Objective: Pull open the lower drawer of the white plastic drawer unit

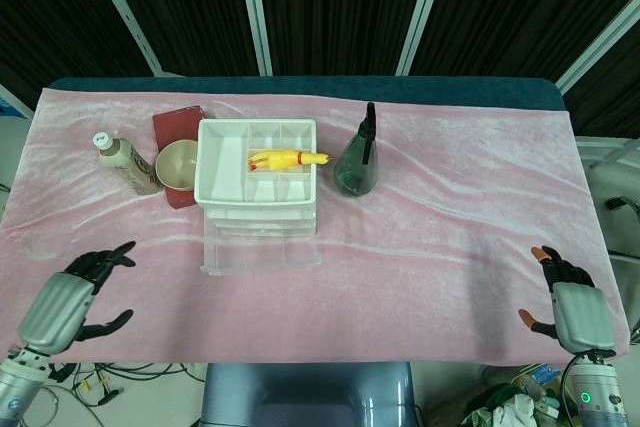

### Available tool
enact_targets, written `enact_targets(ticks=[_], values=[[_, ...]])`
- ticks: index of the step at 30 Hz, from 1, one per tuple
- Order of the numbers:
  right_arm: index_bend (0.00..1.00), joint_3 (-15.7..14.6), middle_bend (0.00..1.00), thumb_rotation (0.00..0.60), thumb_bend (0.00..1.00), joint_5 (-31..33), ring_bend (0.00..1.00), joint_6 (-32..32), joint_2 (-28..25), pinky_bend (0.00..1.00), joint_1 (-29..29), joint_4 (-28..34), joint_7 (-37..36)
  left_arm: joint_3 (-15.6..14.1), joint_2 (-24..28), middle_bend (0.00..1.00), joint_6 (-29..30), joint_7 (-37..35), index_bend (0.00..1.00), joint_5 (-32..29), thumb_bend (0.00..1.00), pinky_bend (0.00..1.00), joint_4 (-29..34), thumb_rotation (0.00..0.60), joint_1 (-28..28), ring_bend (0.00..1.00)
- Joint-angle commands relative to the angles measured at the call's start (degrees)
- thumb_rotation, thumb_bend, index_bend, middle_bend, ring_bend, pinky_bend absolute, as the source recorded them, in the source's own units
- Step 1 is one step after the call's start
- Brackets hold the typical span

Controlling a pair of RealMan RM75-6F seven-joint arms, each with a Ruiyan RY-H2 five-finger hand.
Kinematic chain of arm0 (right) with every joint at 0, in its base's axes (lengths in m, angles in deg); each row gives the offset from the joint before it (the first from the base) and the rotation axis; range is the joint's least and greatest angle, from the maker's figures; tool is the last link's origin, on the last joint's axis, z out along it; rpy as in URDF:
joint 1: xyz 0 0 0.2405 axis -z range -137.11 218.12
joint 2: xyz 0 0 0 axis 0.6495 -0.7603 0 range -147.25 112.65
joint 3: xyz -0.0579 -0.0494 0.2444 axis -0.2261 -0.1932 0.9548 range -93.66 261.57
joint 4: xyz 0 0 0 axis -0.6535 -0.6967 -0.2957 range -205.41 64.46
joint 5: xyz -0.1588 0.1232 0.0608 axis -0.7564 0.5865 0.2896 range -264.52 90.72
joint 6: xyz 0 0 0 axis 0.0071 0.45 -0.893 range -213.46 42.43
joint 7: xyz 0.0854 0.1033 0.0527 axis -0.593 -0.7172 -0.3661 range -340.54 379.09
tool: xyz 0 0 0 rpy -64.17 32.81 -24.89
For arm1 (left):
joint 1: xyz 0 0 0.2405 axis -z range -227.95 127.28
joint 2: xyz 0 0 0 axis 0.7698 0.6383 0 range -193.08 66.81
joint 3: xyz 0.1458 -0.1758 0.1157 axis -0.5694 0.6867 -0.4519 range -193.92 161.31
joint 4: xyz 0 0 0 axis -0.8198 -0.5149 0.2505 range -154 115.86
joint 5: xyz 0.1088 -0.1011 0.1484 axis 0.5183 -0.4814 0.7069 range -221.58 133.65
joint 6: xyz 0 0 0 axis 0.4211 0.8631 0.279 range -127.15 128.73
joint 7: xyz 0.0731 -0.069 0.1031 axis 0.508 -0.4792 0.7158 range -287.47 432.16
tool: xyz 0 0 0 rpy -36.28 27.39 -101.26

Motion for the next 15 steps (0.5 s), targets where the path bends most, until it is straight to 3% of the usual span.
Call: enact_targets(ticks=[1, 6, 15], values=[[0.15, -0.03, 0.11, 0.6, 0.1, -0.28, 0.19, 0.01, -0.03, 0.2, -0.04, -0.05, -0.32, 2.35, -1.3, 0.28, 1.9, 0.36, 0.07, -5.55, 0.22, 0.2, -2.5, 0.6, -3.74, 0.18], [0.15, -0.1, 0.11, 0.6, 0.1, -2.78, 0.19, 1.11, 0.05, 0.2, -0.12, -0.7, -2.23, 4.59, -2.27, 0.26, 0.45, -1.1, 0.05, -10.89, 0.22, 0.15, -3.88, 0.6, -5.52, 0.15], [0.15, -0.17, 0.11, 0.6, 0.1, -6.66, 0.19, 3.89, 1.15, 0.21, 0.17, -3.47, -5.05, 7.43, -1.48, 0.24, -1.0, -3.96, 0.04, -11.93, 0.22, 0.15, -5.2, 0.6, -6.98, 0.14]])
